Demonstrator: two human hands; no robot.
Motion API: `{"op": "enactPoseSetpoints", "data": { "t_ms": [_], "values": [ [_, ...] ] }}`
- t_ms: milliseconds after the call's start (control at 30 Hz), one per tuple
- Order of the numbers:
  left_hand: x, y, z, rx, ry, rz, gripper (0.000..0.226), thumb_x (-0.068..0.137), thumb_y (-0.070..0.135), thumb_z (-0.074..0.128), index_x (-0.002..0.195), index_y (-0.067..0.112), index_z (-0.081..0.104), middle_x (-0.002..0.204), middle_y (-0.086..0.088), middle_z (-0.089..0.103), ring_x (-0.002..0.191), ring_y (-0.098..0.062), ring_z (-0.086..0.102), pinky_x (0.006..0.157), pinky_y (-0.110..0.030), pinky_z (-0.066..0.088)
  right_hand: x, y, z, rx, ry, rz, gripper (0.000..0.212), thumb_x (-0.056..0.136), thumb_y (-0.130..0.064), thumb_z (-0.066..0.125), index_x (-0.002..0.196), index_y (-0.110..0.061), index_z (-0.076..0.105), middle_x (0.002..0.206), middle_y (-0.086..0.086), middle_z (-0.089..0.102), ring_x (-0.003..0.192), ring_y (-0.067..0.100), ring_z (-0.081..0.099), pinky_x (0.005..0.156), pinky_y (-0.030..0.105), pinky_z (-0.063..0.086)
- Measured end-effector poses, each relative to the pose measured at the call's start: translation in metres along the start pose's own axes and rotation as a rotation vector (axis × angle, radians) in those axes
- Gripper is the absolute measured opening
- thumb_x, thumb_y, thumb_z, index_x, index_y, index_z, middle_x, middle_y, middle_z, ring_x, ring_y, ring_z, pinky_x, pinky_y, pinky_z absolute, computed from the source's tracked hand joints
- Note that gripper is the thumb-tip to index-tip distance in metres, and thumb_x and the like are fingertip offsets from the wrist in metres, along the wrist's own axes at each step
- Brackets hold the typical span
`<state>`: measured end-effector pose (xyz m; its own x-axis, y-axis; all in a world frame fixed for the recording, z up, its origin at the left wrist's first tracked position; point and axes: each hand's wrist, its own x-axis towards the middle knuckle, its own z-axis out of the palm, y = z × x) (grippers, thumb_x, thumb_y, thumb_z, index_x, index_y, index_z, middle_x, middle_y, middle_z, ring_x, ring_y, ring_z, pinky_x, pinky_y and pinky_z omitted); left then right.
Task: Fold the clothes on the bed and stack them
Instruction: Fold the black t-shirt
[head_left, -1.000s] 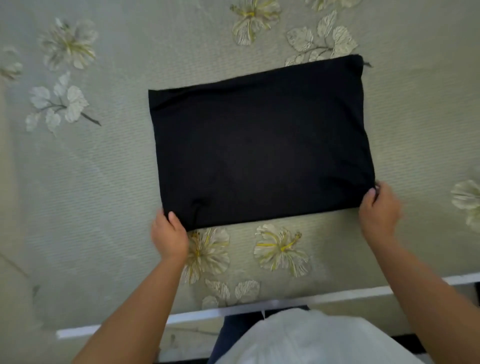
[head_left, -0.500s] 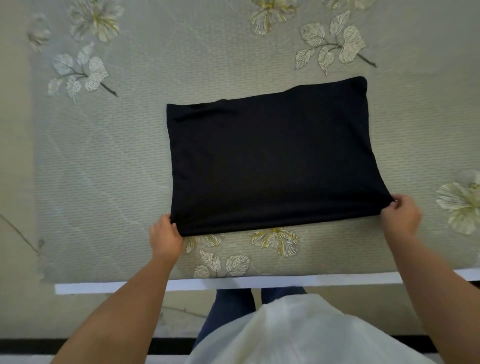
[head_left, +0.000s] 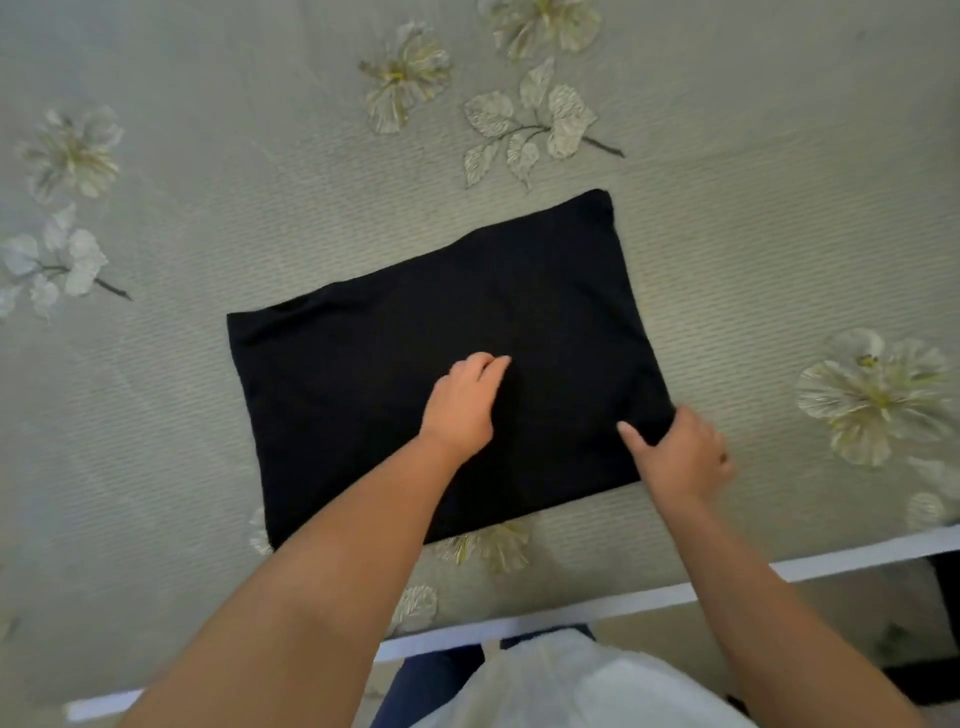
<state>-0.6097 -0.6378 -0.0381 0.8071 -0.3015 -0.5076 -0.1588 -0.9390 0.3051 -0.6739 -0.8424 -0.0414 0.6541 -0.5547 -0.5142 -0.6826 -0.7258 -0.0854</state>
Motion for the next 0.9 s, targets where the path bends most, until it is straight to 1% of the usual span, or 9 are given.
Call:
{"op": "enactPoseSetpoints", "data": {
  "t_ms": [67, 167, 300, 367, 467, 567, 667, 733, 900],
  "values": [
    [0.049, 0.031, -0.014, 0.099, -0.053, 0.187, 0.071, 0.084, -0.001, 0.051, 0.145, 0.015, 0.019, 0.147, -0.007, 0.023, 0.128, -0.026, 0.034, 0.1, -0.036, 0.034, 0.007, 0.002, 0.003, 0.038, 0.003, 0.024, 0.044, 0.082, -0.039, 0.062, 0.112, -0.007, 0.055, 0.113, 0.013, 0.06, 0.11, 0.031, 0.048, 0.094, 0.043, 0.031],
    [0.106, 0.064, -0.033, 0.303, -0.023, 0.298, 0.081, 0.083, 0.0, 0.054, 0.146, 0.021, 0.009, 0.152, -0.008, 0.01, 0.125, -0.028, 0.036, 0.093, -0.038, 0.038, 0.019, 0.006, 0.003, 0.066, -0.045, -0.004, 0.023, 0.087, -0.028, 0.058, 0.1, -0.01, 0.062, 0.098, 0.01, 0.065, 0.102, 0.027, 0.052, 0.089, 0.036, 0.027],
    [0.149, 0.084, -0.049, 0.442, -0.154, 0.34, 0.089, 0.081, -0.002, 0.055, 0.144, 0.037, 0.006, 0.154, -0.004, -0.008, 0.101, -0.025, 0.05, 0.057, -0.026, 0.038, 0.036, 0.023, -0.008, 0.09, -0.049, -0.035, 0.019, 0.088, -0.029, 0.056, 0.095, -0.013, 0.064, 0.094, 0.005, 0.065, 0.101, 0.023, 0.053, 0.088, 0.034, 0.025],
    [0.16, 0.09, -0.051, 0.48, -0.177, 0.33, 0.075, 0.081, 0.0, 0.055, 0.142, 0.03, 0.022, 0.152, -0.006, 0.008, 0.094, -0.026, 0.055, 0.055, -0.028, 0.035, 0.047, 0.034, -0.019, 0.043, 0.005, -0.068, 0.019, 0.086, -0.03, 0.058, 0.095, -0.014, 0.064, 0.098, 0.005, 0.062, 0.103, 0.022, 0.051, 0.087, 0.034, 0.022],
    [0.163, 0.098, -0.056, 0.554, -0.164, 0.326, 0.038, 0.087, 0.007, 0.05, 0.124, 0.012, 0.045, 0.126, -0.012, 0.044, 0.095, -0.031, 0.055, 0.063, -0.035, 0.04, 0.068, 0.047, -0.047, 0.015, 0.119, -0.088, 0.018, 0.084, -0.027, 0.06, 0.093, -0.012, 0.064, 0.101, 0.006, 0.06, 0.105, 0.024, 0.048, 0.086, 0.035, 0.018],
    [0.157, 0.099, -0.065, 0.393, 0.035, 0.32, 0.026, 0.088, 0.007, 0.048, 0.114, 0.005, 0.051, 0.116, -0.018, 0.046, 0.094, -0.037, 0.052, 0.069, -0.04, 0.04, 0.084, 0.051, -0.08, 0.019, 0.291, -0.121, 0.013, 0.081, -0.018, 0.062, 0.088, -0.006, 0.063, 0.096, 0.01, 0.06, 0.101, 0.029, 0.05, 0.092, 0.04, 0.02],
    [0.139, 0.09, -0.08, 0.152, 0.299, 0.423, 0.022, 0.082, -0.004, 0.053, 0.103, -0.003, 0.059, 0.106, -0.026, 0.05, 0.087, -0.04, 0.052, 0.069, -0.042, 0.041, 0.074, 0.046, -0.102, 0.097, 0.581, -0.255, 0.008, 0.066, 0.0, 0.066, 0.072, 0.0, 0.061, 0.075, 0.016, 0.06, 0.08, 0.032, 0.058, 0.088, 0.045, 0.028],
    [0.118, 0.076, -0.089, 0.091, 0.376, 0.506, 0.02, 0.074, -0.012, 0.057, 0.094, -0.008, 0.062, 0.099, -0.03, 0.054, 0.084, -0.042, 0.054, 0.067, -0.044, 0.045, 0.051, 0.039, -0.104, 0.122, 0.712, -0.365, 0.01, 0.058, 0.004, 0.063, 0.065, -0.002, 0.059, 0.066, 0.012, 0.059, 0.069, 0.03, 0.06, 0.086, 0.039, 0.027],
    [0.04, 0.003, -0.074, 0.194, 0.362, 0.625, 0.019, 0.063, -0.011, 0.062, 0.082, -0.011, 0.063, 0.092, -0.032, 0.06, 0.073, -0.047, 0.058, 0.06, -0.047, 0.052, -0.046, 0.031, -0.044, 0.045, 0.654, -0.56, 0.018, 0.05, 0.007, 0.055, 0.061, -0.007, 0.06, 0.061, 0.006, 0.058, 0.057, 0.025, 0.059, 0.074, 0.033, 0.025]
  ]
}}
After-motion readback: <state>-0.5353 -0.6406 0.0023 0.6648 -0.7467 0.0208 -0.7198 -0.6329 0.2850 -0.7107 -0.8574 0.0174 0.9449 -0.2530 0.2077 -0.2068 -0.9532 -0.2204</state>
